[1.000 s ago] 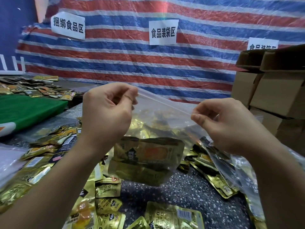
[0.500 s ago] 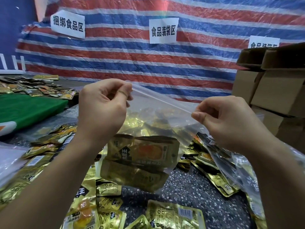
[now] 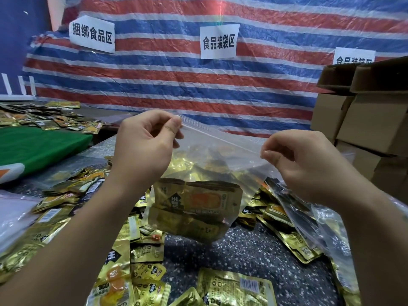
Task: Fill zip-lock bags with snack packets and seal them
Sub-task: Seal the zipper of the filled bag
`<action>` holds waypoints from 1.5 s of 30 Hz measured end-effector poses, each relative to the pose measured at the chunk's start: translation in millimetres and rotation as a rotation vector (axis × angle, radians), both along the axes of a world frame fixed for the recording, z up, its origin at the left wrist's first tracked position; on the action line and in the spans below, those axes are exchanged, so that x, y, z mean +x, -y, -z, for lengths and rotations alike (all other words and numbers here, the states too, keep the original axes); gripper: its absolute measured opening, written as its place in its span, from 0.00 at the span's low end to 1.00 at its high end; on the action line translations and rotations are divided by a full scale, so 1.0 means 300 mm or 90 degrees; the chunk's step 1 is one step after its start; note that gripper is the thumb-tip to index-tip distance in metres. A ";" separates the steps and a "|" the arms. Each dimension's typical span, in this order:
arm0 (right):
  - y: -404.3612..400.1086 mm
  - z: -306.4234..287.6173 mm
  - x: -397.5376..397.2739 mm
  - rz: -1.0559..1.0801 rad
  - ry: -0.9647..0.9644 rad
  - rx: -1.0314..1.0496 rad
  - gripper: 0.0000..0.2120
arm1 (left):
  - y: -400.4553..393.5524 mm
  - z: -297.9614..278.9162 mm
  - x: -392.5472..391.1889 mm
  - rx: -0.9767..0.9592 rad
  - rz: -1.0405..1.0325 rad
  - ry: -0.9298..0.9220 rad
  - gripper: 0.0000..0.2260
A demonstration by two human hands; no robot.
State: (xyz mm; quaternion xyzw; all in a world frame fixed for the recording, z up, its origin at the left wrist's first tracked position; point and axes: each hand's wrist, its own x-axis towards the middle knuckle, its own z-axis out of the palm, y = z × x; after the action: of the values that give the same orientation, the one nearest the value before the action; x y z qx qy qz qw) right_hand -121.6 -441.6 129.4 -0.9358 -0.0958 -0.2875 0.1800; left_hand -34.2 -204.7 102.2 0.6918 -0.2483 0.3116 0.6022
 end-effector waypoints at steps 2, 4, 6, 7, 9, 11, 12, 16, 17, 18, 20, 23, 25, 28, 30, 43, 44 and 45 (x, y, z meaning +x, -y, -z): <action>0.000 0.006 0.009 0.013 0.001 -0.041 0.07 | 0.002 0.000 -0.001 0.002 -0.006 0.004 0.08; 0.005 0.009 0.016 0.018 -0.013 -0.056 0.08 | 0.007 0.003 -0.005 0.007 -0.009 0.005 0.08; 0.012 0.010 0.017 0.017 -0.041 -0.053 0.07 | 0.016 0.008 -0.009 0.007 -0.002 0.000 0.08; 0.012 0.011 0.016 0.013 -0.054 -0.052 0.07 | 0.020 0.009 -0.011 0.007 0.003 -0.005 0.08; 0.003 0.015 0.016 0.005 -0.064 -0.057 0.05 | 0.023 0.009 -0.013 0.006 0.015 -0.017 0.09; -0.016 0.023 0.019 -0.008 -0.055 -0.059 0.06 | 0.026 0.008 -0.013 0.009 0.035 -0.029 0.09; -0.029 0.030 0.023 -0.019 -0.044 -0.057 0.10 | 0.028 0.009 -0.014 0.015 0.045 -0.034 0.09; -0.079 0.058 0.050 -0.065 0.044 -0.076 0.13 | 0.044 0.016 -0.025 0.023 0.084 -0.047 0.09; -0.083 0.065 0.059 -0.080 0.064 -0.077 0.14 | 0.046 0.017 -0.026 0.017 0.093 -0.049 0.09; -0.085 0.071 0.068 -0.098 0.078 -0.074 0.15 | 0.048 0.017 -0.025 0.013 0.098 -0.049 0.09; -0.085 0.079 0.073 -0.126 0.093 -0.060 0.17 | 0.048 0.019 -0.021 0.000 0.103 -0.051 0.09; -0.080 0.078 0.071 -0.127 0.080 -0.042 0.18 | 0.053 0.025 -0.019 -0.007 0.111 -0.061 0.09; -0.079 0.080 0.069 -0.107 0.027 -0.035 0.16 | 0.059 0.031 -0.019 -0.003 0.116 -0.069 0.08; -0.102 0.079 0.059 -0.052 -0.035 -0.043 0.18 | 0.062 0.034 -0.019 0.014 0.131 -0.061 0.08; -0.121 0.073 0.065 -0.034 -0.056 -0.064 0.25 | 0.067 0.034 -0.025 0.022 0.151 -0.042 0.08; -0.161 0.114 0.258 -0.177 -0.426 0.096 0.18 | 0.086 0.056 0.000 0.026 0.014 -0.053 0.05; -0.145 0.114 0.278 -0.153 -0.418 0.160 0.16 | 0.077 0.053 0.002 0.004 -0.017 -0.044 0.04; -0.125 0.110 0.302 -0.123 -0.408 0.238 0.13 | 0.068 0.048 0.003 -0.026 -0.032 -0.043 0.03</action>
State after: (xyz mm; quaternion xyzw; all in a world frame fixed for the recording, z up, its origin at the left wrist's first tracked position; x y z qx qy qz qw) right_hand -30.9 -404.1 96.4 -0.9159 -0.0683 0.0251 0.3948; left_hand -33.3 -225.2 87.9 0.6954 -0.2041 0.3080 0.6163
